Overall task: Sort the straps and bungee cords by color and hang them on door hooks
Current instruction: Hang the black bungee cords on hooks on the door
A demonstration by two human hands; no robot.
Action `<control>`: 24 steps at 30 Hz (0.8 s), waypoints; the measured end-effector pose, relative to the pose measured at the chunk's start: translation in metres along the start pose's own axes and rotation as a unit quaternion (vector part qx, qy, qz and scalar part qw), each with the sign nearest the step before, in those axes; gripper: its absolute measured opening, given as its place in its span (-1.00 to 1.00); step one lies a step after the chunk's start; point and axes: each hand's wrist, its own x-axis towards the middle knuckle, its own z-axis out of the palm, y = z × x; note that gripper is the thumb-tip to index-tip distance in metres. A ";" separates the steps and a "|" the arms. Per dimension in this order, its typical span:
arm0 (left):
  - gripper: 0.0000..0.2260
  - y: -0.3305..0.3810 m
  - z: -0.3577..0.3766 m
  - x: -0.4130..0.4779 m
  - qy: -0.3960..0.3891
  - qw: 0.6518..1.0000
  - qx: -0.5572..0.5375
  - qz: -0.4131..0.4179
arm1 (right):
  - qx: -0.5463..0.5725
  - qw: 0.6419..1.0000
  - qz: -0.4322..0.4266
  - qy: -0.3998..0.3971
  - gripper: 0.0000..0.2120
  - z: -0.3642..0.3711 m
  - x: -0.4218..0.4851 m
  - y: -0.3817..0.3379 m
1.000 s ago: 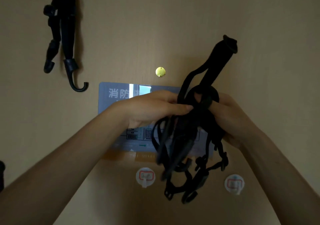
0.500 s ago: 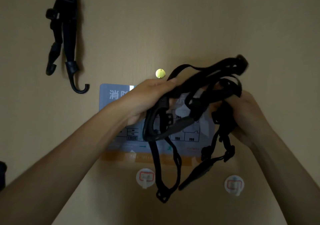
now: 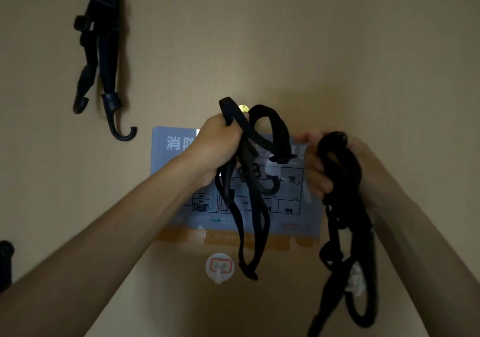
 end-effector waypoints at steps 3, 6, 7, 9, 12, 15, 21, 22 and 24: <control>-0.71 0.000 0.006 0.000 0.002 1.000 0.014 -0.011 | -0.151 0.989 -0.011 0.001 -0.68 0.016 -0.002 0.003; -0.69 0.001 0.012 0.000 -0.006 0.999 0.019 -0.030 | -0.275 0.960 -0.043 0.037 -0.63 0.032 0.000 0.006; -0.69 0.002 0.013 -0.001 -0.011 0.999 0.018 -0.036 | -0.317 0.946 -0.052 0.050 -0.64 0.035 0.003 0.007; -0.71 0.004 0.014 -0.002 -0.026 0.998 0.015 -0.050 | -0.385 0.918 -0.060 0.074 -0.67 0.038 0.006 0.010; -0.72 0.005 0.014 -0.004 -0.060 0.996 0.013 -0.061 | -0.400 0.914 -0.047 0.050 -0.78 0.039 0.009 0.010; -0.76 0.005 0.011 -0.008 -0.096 0.993 0.014 -0.064 | -0.407 0.912 -0.026 0.040 -0.89 0.036 0.009 0.009; -0.74 0.007 -0.013 -0.007 -0.173 0.977 0.107 -0.064 | -0.373 0.922 -0.066 0.084 -0.87 0.015 0.006 -0.002; -0.77 0.006 -0.017 -0.006 -0.175 0.975 0.118 -0.067 | -0.347 0.931 -0.072 0.085 -0.87 0.012 0.005 -0.006; -0.84 0.007 -0.022 -0.006 -0.187 0.973 0.110 -0.074 | -0.311 0.944 -0.079 0.078 -0.86 0.006 0.002 -0.013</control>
